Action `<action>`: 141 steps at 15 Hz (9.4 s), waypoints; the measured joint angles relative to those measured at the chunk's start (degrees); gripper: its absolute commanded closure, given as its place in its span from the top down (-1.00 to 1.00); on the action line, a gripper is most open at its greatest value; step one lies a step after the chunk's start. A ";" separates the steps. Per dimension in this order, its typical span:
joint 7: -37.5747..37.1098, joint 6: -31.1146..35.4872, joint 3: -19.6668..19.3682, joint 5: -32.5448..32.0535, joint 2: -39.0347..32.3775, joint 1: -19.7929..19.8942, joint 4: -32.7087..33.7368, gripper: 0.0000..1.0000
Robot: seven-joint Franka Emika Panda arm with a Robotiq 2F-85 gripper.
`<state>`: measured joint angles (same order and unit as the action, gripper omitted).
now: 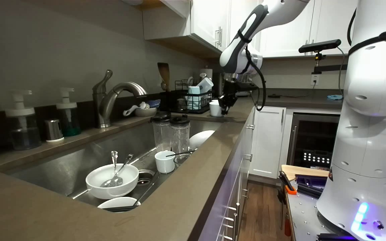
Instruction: Get the cup on the left and pour the water in the sink, and put it on the left side of the sink
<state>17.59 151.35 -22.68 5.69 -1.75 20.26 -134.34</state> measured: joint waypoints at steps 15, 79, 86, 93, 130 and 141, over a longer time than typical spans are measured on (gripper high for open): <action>-0.01 -3.50 -0.88 -5.50 3.91 0.62 -2.19 -0.85; -25.01 -20.00 22.47 -32.60 7.03 -14.74 -2.53 -0.85; -25.01 -26.01 23.75 -35.64 6.31 -17.72 -1.01 -0.85; -24.97 -28.61 24.51 -40.26 6.06 -19.18 -1.19 -0.68; -28.76 -40.87 30.37 -72.09 2.94 -27.63 -1.67 -0.68; -28.37 -41.07 27.73 -72.36 1.95 -26.95 -1.70 -0.88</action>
<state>-10.78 110.28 5.05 -66.66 0.20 -6.70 -136.04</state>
